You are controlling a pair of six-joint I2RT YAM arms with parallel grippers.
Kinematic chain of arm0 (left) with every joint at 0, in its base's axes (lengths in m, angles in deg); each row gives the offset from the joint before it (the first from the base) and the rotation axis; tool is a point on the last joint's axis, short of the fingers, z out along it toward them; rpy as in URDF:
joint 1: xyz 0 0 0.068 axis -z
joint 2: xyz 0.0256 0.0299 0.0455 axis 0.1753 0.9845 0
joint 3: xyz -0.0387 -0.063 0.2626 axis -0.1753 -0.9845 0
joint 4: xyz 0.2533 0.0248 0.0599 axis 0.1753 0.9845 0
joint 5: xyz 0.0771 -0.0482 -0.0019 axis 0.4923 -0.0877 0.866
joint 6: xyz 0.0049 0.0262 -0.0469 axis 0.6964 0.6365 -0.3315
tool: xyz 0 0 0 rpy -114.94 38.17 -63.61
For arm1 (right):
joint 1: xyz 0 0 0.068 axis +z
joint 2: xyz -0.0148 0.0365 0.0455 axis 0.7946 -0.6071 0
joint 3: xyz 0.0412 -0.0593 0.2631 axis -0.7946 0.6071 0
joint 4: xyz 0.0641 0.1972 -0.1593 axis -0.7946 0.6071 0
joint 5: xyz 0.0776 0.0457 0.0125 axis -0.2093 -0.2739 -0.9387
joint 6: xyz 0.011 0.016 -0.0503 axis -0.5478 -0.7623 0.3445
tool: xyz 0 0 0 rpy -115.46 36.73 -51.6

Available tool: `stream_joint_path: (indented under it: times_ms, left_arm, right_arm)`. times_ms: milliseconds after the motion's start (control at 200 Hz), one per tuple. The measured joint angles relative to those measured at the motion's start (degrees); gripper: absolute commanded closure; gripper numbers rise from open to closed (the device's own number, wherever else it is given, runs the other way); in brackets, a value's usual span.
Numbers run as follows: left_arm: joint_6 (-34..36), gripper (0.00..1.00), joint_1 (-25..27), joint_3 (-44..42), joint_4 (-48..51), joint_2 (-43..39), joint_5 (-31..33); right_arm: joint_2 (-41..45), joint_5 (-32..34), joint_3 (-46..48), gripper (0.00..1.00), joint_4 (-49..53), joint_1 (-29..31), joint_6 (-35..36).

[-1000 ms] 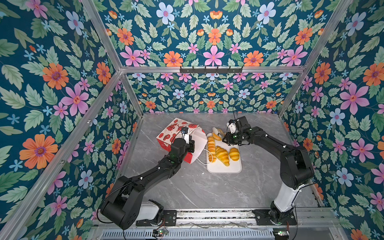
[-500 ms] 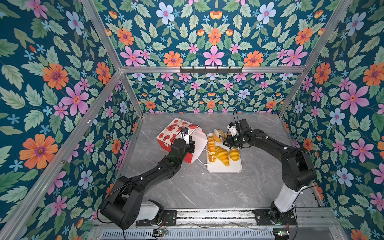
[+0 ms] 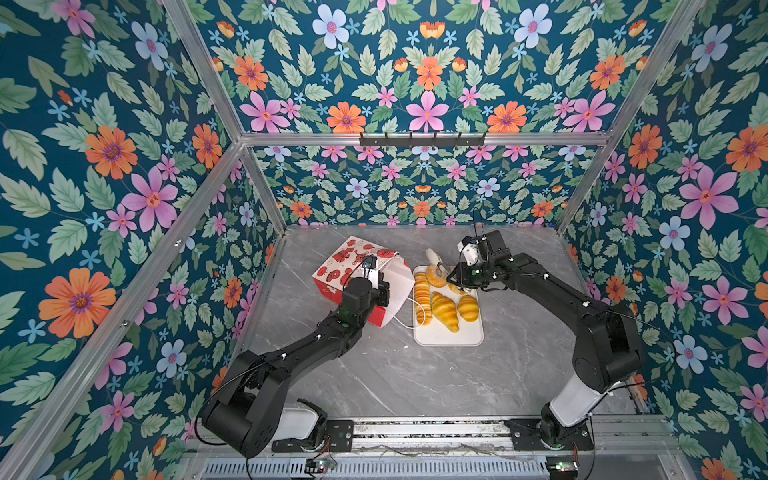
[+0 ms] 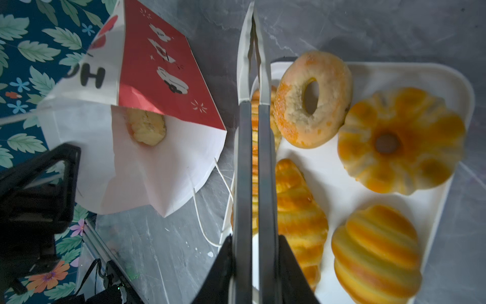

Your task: Take the fake bread out of the paper bag

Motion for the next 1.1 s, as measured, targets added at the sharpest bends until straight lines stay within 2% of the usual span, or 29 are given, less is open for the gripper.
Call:
stream_joint_path:
  times_ms: [270,700,1100]
  left_arm:
    - [0.0,1.0,0.0,-0.2,0.5,-1.2,0.2]
    - [0.3,1.0,-0.1,1.0,0.9,-0.7,0.2]
    - [0.3,1.0,-0.1,1.0,1.3,-0.8,0.2]
  right_arm:
    - [-0.5,-2.7,1.1,0.75,-1.2,0.0,0.1]
    - [-3.4,-1.2,5.3,0.77,-4.0,-0.1,0.1]
    - [2.2,-0.3,10.9,0.77,-4.6,-0.1,-0.3]
